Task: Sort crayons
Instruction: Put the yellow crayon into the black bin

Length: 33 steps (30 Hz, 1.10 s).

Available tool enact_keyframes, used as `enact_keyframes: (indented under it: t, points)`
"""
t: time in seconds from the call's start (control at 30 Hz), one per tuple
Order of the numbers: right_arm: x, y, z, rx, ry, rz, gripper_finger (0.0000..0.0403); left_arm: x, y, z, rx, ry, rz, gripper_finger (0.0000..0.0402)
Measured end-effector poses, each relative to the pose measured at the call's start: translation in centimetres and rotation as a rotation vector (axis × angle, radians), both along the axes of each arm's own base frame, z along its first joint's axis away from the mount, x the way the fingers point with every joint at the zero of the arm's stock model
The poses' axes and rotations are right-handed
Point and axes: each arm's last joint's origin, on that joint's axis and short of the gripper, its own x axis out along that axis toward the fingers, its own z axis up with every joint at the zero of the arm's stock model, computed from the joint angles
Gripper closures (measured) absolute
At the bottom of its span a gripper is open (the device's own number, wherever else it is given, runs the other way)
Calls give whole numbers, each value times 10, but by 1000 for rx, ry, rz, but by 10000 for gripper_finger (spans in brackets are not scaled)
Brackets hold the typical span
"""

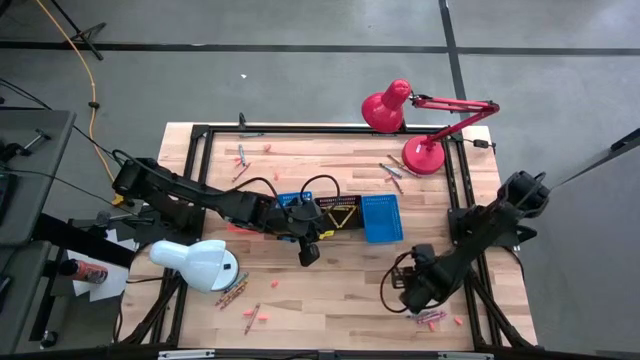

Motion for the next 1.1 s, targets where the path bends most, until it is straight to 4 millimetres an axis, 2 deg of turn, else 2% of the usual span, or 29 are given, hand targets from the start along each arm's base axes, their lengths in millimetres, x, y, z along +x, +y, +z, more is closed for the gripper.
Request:
enact_keyframes:
  t: [0.27, 0.37, 0.53, 0.7, 0.83, 1.03, 1.1]
  points:
    - [-7, 16, -22, 54, 158, 4, 233, 0, 0, 0, -3, -2, 1, 401]
    - [-14, 21, -34, 90, 157, -17, 233, 0, 0, 0, -3, -3, 1, 401]
    - [-24, 14, -52, 150, 135, -37, 234, 0, 0, 0, 2, -2, -6, 401]
    - [-22, 5, -47, 159, 117, -8, 239, 0, 0, 1, -14, -3, -19, 401]
    - [-19, -2, -47, 171, 95, 21, 278, 0, 0, 1, -28, -3, -11, 401]
    - [-22, -6, -54, 203, 58, 57, 383, 0, 0, 1, -29, -3, -9, 401]
    - [-22, -6, -53, 190, 65, 101, 390, 1, 0, 1, -34, -4, -5, 401]
